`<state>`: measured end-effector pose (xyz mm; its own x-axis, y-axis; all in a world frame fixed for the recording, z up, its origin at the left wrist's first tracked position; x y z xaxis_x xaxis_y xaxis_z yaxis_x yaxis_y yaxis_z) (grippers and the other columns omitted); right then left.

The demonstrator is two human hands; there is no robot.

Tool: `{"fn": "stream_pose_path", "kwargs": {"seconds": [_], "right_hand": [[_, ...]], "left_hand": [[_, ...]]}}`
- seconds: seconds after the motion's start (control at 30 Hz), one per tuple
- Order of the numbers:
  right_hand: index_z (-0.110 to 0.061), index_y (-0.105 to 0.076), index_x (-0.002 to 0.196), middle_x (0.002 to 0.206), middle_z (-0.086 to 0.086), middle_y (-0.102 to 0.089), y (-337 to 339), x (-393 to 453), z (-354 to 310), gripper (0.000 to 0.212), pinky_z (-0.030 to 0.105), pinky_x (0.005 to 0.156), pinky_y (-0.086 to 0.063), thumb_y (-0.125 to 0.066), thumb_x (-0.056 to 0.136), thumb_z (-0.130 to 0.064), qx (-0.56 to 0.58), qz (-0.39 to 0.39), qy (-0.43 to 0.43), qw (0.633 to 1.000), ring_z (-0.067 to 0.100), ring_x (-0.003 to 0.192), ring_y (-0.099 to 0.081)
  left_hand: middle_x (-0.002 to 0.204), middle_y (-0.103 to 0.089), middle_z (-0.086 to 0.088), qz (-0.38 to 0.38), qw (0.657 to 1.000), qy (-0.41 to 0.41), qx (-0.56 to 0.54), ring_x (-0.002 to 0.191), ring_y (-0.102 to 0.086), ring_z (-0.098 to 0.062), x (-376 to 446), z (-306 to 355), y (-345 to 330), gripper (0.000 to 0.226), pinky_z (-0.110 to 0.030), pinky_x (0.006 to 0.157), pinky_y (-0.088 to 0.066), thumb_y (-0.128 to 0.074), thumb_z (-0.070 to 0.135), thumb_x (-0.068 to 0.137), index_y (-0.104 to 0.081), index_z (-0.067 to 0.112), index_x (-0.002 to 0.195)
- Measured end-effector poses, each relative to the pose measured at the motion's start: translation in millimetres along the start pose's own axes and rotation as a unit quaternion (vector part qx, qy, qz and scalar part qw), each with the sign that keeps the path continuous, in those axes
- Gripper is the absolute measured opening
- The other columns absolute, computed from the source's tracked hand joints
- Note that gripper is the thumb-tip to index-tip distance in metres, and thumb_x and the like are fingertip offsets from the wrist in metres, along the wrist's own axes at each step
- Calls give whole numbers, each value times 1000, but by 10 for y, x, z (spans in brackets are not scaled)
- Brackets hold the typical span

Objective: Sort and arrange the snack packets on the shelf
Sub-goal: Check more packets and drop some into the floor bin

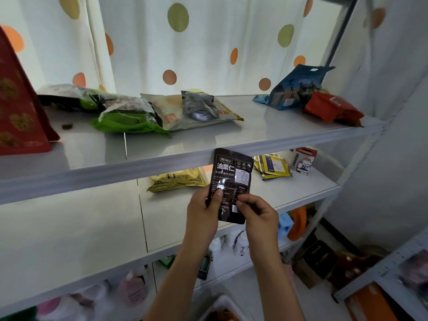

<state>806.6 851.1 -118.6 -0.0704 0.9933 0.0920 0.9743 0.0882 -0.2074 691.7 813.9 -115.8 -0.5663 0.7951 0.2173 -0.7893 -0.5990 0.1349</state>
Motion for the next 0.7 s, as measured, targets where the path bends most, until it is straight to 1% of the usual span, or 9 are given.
{"fn": "stream_pose_path", "kwargs": {"seconds": [0.07,0.17,0.23,0.3,0.37,0.43,0.5,0.6,0.7], "right_hand": [[-10,-73,80,84,7,-73,-3,32,-70,26,18,62,-54,-60,86,13,3,8,8,1000,11,75,-69],[-11,-73,83,83,4,-73,-14,128,-219,25,17,61,-53,-61,87,11,26,35,21,999,6,72,-69],[-15,-74,87,88,7,-74,-22,238,-345,24,24,65,-55,-64,87,7,29,49,42,997,12,78,-70],[-16,-74,89,93,11,-74,-43,383,-507,23,32,71,-58,-65,88,5,28,59,55,996,21,83,-71],[-15,-73,91,93,13,-74,-58,547,-682,22,31,70,-58,-64,89,5,13,58,60,996,24,82,-71],[-15,-73,96,91,11,-75,-89,707,-866,23,26,64,-57,-63,89,4,-13,37,63,997,22,79,-72],[-14,-72,106,94,9,-76,-130,856,-1009,27,28,66,-58,-63,89,4,-46,16,63,997,22,81,-73],[-16,-71,110,97,4,-74,-196,1105,-1162,39,26,69,-59,-58,85,11,-75,8,48,996,17,79,-70],[-14,-68,113,106,10,-72,-217,1368,-1201,45,27,72,-59,-54,83,17,-89,1,8,996,22,91,-69]], "left_hand": [[97,-68,5,25,999,21,10,85,-63,-7,100,113,-28,10,-25,68,-48,-58,24,95,-62,29,102],[107,-65,6,28,999,-18,25,96,-62,-11,270,385,-96,32,-31,80,-51,-63,17,89,-55,27,118],[110,-65,7,-3,997,-66,26,98,-62,-11,403,588,-137,41,-33,85,-52,-63,9,87,-53,27,122],[109,-68,6,-37,993,-108,28,97,-65,-12,567,758,-168,51,-35,85,-54,-62,4,83,-52,30,126],[117,-66,4,-62,986,-146,50,103,-64,-14,721,909,-193,56,-33,91,-53,-64,5,81,-55,30,130],[132,-54,4,-81,980,-164,84,117,-55,-13,878,1018,-217,52,-24,98,-44,-70,12,80,-59,24,130],[142,-36,6,-109,975,-170,94,125,-43,-8,1044,1090,-248,54,-19,99,-37,-75,16,76,-60,18,128],[152,-25,-1,-163,963,-197,90,132,-39,-13,1357,1136,-304,60,-25,108,-37,-82,21,70,-62,14,127],[156,-19,-6,-207,945,-217,130,135,-38,-20,1634,1102,-382,59,-26,109,-35,-83,27,67,-64,15,122]]}}
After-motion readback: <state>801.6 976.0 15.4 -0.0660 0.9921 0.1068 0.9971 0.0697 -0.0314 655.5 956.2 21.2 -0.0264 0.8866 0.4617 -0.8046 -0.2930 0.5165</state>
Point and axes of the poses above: each hand's wrist, its own x-axis towards the middle knuckle, its own y-axis out of the back of the hand, z = x × y, the point moved 1 cm from there along x, towards the middle knuckle
